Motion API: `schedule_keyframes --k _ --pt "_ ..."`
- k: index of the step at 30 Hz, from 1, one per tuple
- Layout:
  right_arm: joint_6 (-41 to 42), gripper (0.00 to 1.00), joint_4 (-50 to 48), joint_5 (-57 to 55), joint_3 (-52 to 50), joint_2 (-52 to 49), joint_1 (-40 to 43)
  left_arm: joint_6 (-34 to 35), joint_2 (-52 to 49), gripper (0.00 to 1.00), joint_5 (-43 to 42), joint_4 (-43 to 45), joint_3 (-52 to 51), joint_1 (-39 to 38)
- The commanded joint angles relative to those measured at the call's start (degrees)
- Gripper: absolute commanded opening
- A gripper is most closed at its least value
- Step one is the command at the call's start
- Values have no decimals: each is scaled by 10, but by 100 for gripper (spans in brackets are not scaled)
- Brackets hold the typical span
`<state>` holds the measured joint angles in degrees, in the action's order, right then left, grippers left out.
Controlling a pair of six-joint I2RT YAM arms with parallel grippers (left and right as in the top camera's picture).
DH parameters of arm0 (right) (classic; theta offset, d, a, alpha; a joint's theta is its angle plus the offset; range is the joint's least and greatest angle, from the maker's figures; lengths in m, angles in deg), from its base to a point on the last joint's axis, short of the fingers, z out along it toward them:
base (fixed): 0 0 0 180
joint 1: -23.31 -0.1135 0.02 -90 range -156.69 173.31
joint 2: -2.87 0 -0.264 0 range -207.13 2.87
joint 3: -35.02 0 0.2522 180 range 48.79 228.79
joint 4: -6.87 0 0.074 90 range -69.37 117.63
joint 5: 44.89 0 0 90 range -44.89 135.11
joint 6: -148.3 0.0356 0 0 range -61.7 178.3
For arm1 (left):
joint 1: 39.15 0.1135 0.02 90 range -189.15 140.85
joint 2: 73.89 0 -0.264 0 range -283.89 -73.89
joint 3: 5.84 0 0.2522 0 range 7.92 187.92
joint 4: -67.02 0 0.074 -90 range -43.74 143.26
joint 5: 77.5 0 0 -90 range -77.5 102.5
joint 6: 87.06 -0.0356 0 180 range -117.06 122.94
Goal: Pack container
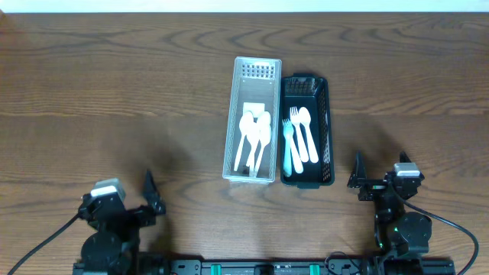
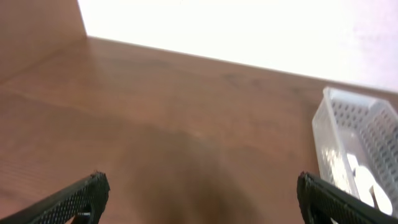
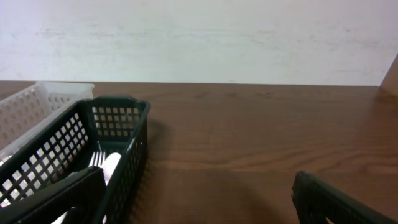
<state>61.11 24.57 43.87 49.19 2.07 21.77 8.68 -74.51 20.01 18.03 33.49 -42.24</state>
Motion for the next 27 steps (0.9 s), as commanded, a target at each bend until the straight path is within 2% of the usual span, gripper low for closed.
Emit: schedule_keyframes --k 1,5,9,11,14,27 --pt "10 99 2 2 -1 4 -8 -10 2 98 -16 76 -60 3" --pt "10 99 2 2 -1 4 -8 -14 5 98 -24 251 -157 3" --pt "10 99 2 2 -1 4 -8 -16 5 98 -24 348 -247 3" --pt "10 99 2 2 -1 4 -8 -14 5 98 -27 306 -252 3" --pt "10 99 2 2 -1 4 -8 -14 5 98 -53 312 -252 2" --pt "10 99 2 2 -1 4 -8 -14 -6 98 -54 312 -252 2"
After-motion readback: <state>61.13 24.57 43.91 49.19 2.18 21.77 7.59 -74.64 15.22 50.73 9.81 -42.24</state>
